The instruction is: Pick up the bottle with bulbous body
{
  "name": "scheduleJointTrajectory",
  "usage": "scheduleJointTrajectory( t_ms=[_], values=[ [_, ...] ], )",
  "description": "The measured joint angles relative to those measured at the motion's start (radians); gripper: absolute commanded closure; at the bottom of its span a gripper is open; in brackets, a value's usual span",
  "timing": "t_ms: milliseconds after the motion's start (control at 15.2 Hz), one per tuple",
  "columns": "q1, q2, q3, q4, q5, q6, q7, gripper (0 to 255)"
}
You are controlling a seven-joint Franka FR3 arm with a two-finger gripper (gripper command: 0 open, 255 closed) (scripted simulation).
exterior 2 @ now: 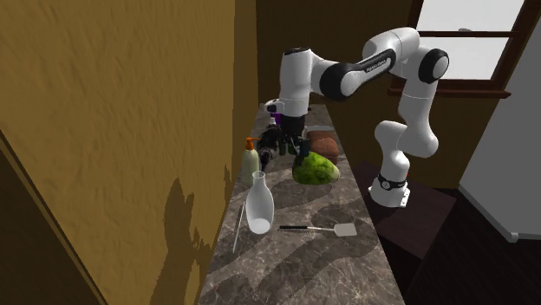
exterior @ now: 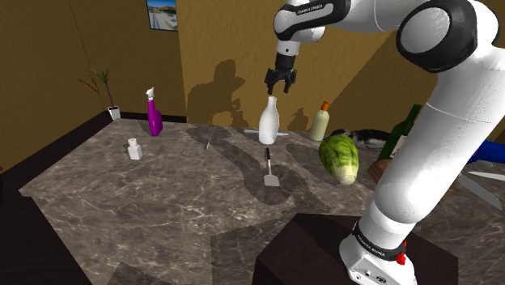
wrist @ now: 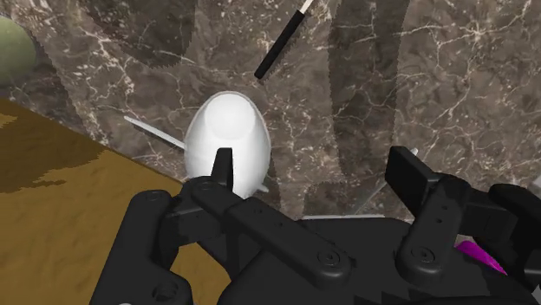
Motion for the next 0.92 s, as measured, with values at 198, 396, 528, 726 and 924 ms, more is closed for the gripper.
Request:
scheduleJointTrajectory(
  t_ms=[198,396,528,726,924],
  values=[
    [-0.017,0.116,-0.014,0.107,0.013,-0.008,-0.024,0],
    [-0.044,0.243,-0.028,0.238,0.03,-0.029,-0.055,0],
    [-0.061,0.329,-0.031,0.329,0.043,-0.044,-0.066,0],
    [-0.065,0.358,-0.032,0.334,0.046,-0.024,-0.071,0],
    [-0.066,0.365,-0.031,0.306,0.049,0.011,-0.075,0]
  ],
)
